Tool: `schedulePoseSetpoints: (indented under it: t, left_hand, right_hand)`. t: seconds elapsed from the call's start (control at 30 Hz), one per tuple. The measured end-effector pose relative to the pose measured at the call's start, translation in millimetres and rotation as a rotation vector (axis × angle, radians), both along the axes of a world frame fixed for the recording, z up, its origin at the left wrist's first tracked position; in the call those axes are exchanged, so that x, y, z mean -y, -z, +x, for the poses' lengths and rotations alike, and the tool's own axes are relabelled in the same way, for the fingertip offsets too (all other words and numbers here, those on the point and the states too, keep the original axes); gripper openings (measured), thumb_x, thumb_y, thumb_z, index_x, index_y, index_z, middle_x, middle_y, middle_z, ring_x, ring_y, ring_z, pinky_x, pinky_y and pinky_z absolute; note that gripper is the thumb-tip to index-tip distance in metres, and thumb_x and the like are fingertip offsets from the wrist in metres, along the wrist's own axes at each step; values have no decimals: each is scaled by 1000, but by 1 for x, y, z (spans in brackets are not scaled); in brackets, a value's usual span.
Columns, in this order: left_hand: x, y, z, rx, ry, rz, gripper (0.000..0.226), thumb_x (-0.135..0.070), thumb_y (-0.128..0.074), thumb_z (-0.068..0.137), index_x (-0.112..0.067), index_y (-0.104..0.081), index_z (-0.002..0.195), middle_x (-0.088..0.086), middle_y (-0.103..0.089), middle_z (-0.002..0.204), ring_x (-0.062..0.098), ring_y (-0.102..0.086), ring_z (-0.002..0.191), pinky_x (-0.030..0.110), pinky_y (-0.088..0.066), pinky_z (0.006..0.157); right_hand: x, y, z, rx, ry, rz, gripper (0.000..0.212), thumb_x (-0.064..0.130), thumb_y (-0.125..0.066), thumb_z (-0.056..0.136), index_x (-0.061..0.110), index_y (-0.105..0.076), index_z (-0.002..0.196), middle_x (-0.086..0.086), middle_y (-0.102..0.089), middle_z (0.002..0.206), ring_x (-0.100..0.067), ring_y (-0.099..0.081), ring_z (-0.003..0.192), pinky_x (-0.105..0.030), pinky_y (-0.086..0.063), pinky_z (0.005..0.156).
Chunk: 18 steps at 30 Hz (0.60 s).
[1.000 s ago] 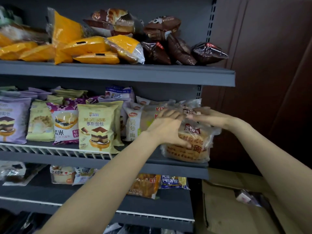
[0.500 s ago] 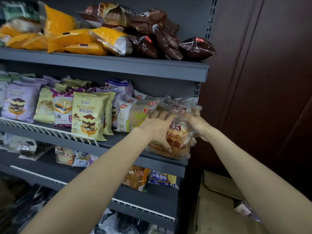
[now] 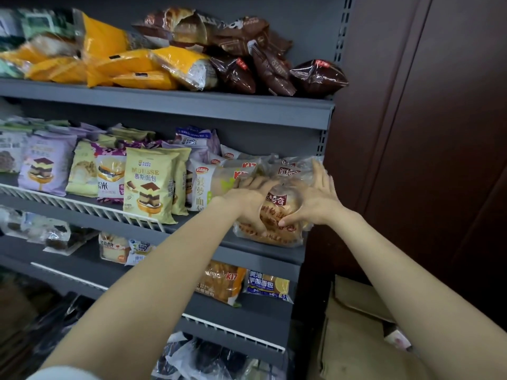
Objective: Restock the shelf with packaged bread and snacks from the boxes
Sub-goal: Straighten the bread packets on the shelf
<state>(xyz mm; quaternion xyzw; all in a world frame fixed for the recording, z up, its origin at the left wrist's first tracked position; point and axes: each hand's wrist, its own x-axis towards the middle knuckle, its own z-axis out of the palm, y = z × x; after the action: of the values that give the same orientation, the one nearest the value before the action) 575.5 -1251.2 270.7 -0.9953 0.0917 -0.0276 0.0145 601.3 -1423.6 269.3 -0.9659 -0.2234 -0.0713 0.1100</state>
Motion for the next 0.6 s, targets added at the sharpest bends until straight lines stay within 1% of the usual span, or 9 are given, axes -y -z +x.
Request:
schedulePoseSetpoints:
  t: [0.03,0.1,0.17,0.2,0.27,0.33,0.43,0.5,0.6]
  left_hand:
    - [-4,-1,0,-5,-3,-8,127,-44,-81,59,-27,5,150,3,-3,158,26,-2,146,46,-8,117]
    - [-10,-3,-2,23,-24,-28,125,-41,-79,62,-26,7,150,3,0,159,25,0,147,45,-6,118]
    - [-13,-3,-6,46,-28,-15,118,-39,-77,65,-24,2,151,4,-3,159,24,-2,147,46,-3,117]
    - [-13,-3,-9,55,-25,-11,114,-38,-76,67,-23,-1,152,5,-6,159,25,-4,147,47,-2,117]
    - [-15,-2,-17,105,-23,-68,105,-33,-74,69,-19,-10,151,7,-15,158,26,-10,146,48,-6,118]
    - [-22,0,-26,199,-29,-214,87,-25,-68,73,-17,-25,148,10,-31,151,29,-25,141,47,-18,117]
    - [-48,2,-44,378,-92,-369,52,-16,-59,80,-16,-48,132,10,-53,130,30,-48,123,41,-40,101]
    - [-72,3,-60,475,-151,-414,37,-16,-56,85,-15,-56,122,8,-59,122,29,-56,112,42,-45,92]
    - [-115,5,-86,551,-223,-468,25,-17,-52,89,-14,-61,112,7,-66,108,28,-62,98,39,-49,80]
  right_hand:
    - [-2,1,2,81,-14,-80,98,63,-75,59,29,-36,142,-16,27,153,-30,27,142,-46,11,118]
    - [-9,0,-3,146,-44,-179,85,59,-70,66,20,-43,137,-19,-2,157,-32,5,146,-44,5,119]
    - [-16,1,-12,143,-63,-177,86,52,-69,70,12,-38,139,-15,-32,146,-32,-22,138,-42,-12,119]
    - [-20,3,-16,139,-67,-157,88,48,-70,71,10,-34,141,-13,-37,142,-30,-28,134,-41,-20,116]
    - [-26,5,-25,165,-96,-111,88,38,-70,73,8,-28,144,-12,-38,141,-30,-31,131,-38,-28,112]
    - [-36,4,-36,178,-143,-41,79,31,-66,78,9,-27,144,-12,-36,143,-29,-29,133,-36,-28,110]
    - [-62,1,-56,153,-202,162,60,22,-55,87,11,-33,142,-10,-39,138,-27,-33,130,-36,-32,106]
    - [-89,1,-67,191,-255,231,50,18,-52,89,11,-40,137,-9,-44,130,-26,-39,124,-37,-38,102]
    - [-143,1,-88,172,-363,321,38,15,-48,92,13,-49,129,-8,-49,122,-24,-46,118,-38,-43,95]
